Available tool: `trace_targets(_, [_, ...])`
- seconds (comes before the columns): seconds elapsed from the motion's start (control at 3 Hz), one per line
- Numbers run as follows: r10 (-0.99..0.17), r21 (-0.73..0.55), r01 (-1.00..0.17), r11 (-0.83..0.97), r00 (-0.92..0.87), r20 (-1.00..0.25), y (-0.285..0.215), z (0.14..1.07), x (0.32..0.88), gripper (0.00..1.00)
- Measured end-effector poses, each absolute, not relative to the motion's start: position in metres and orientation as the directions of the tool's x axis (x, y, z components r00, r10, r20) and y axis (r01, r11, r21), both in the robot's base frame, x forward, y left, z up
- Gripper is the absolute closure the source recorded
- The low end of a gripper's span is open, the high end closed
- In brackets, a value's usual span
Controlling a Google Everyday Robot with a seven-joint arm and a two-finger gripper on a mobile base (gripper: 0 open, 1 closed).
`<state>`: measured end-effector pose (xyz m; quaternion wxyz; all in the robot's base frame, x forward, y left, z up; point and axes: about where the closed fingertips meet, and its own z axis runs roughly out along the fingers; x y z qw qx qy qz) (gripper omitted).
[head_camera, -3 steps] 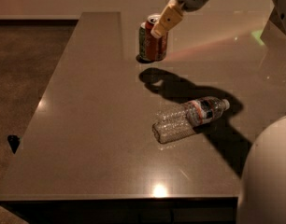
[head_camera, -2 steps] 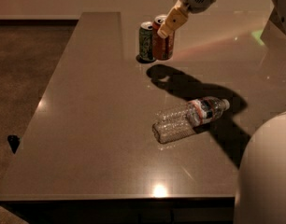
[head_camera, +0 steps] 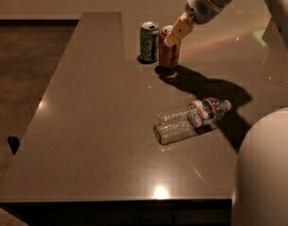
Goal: Move coke can near green can
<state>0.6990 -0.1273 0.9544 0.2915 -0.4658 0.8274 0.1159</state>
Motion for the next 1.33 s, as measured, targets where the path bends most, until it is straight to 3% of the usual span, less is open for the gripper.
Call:
trace_targets(0.33, [-0.688,-0.058,-0.835,0.547,-0.409,-0.599,-0.1291,0.9453,0.7008,0.35])
trace_targets(0.67, [-0.685,-0.057,-0.843,0.536,-0.394,-0.613,-0.1280,0.9422,0.6981,0.04])
trace_targets(1.33, [-0.685,-0.055,-0.843,0.534,-0.394,-0.612,-0.1267,0.9406,0.6989,0.00])
